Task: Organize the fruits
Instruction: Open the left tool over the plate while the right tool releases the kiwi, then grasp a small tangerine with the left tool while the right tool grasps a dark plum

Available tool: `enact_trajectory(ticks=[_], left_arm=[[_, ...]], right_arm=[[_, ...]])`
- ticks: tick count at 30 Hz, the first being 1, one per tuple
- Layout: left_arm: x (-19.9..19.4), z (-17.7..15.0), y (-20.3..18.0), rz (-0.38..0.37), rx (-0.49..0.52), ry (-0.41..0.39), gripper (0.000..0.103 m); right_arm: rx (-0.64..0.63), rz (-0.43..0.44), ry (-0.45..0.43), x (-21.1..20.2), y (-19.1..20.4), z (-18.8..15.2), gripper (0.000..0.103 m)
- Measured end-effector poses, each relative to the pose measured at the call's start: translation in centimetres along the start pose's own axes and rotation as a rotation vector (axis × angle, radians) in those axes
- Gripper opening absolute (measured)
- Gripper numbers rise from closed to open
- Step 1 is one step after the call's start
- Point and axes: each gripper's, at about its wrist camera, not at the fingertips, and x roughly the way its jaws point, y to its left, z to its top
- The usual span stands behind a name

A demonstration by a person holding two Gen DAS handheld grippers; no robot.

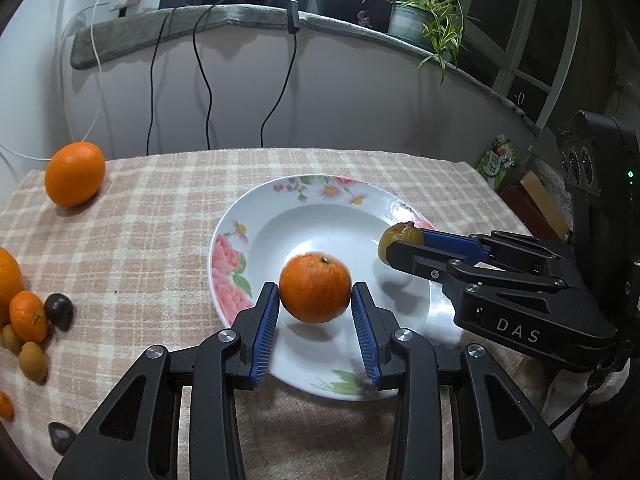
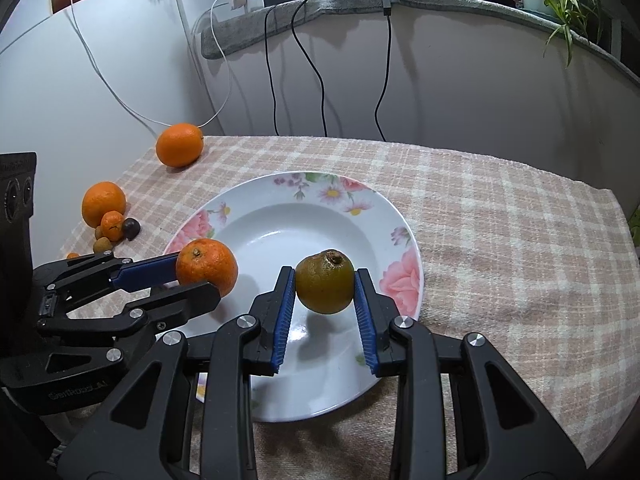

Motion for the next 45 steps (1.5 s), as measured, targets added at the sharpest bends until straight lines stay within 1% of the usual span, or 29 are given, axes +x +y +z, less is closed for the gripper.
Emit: enact_trajectory(ticks=[2, 3, 4, 5, 7, 9, 10, 11, 13, 21, 30, 35, 39, 45], left_arm=[[-0.2, 0.1, -0.1, 0.001, 0.004, -0.008, 0.037], [-0.4, 0.2, -0.1, 0.005, 0.006, -0.011, 0.042], [-0.5, 0.2, -0.1, 0.009, 0.008, -0.015, 0.043], [-0.6, 0.2, -0.1, 0.01, 0.011, -0.017, 0.043], [-0.8, 0.2, -0.1, 0.013, 0.011, -0.019, 0.043], [-0.9, 0.1, 0.0, 0.012, 0.009, -0.02, 0.043], [-0.9, 0.1, 0.0, 0.013, 0.009, -0.02, 0.044], [-1.0, 0.0, -0.1, 0.015, 0.01, -0.02, 0.046], [-1.2, -0.1, -0.2, 0.019, 0.014, -0.023, 0.047], [-2.4, -0.6, 0.0, 0.037, 0.02, -0.044, 0.049], [-4.6, -1.3, 1.4, 0.078, 0.002, -0.079, 0.049], [-6.4, -2.0, 3.3, 0.12, -0.032, -0.099, 0.049], [-7.9, -2.9, 5.4, 0.172, -0.072, -0.109, 0.049], [-9.9, -4.5, 9.6, 0.252, -0.16, -0.11, 0.049]], right_arm=[[0.002, -0.002, 0.0, 0.0, 0.0, 0.0, 0.033], [0.003, -0.004, -0.001, 0.0, 0.0, 0.0, 0.034], [0.004, -0.009, -0.003, -0.1, 0.0, 0.0, 0.04], [0.005, -0.012, -0.009, -0.2, -0.1, 0.0, 0.05], [0.006, -0.02, -0.029, -0.7, 0.0, 0.0, 0.058], [0.003, -0.022, -0.038, -1.0, 0.0, 0.1, 0.061], [0.002, -0.024, -0.042, -1.1, 0.0, 0.2, 0.065], [0.001, -0.028, -0.048, -1.3, 0.1, 0.2, 0.071], [-0.002, -0.032, -0.056, -1.6, 0.2, 0.3, 0.075], [-0.005, -0.036, -0.072, -2.3, 0.9, 0.6, 0.077], [-0.022, 0.011, -0.093, -3.0, 2.7, 1.1, 0.077], [-0.045, 0.053, -0.1, -3.2, 4.3, 1.3, 0.077], [-0.077, 0.091, -0.1, -3.1, 6.0, 1.4, 0.077], [-0.132, 0.153, -0.086, -2.3, 9.0, 1.4, 0.077]])
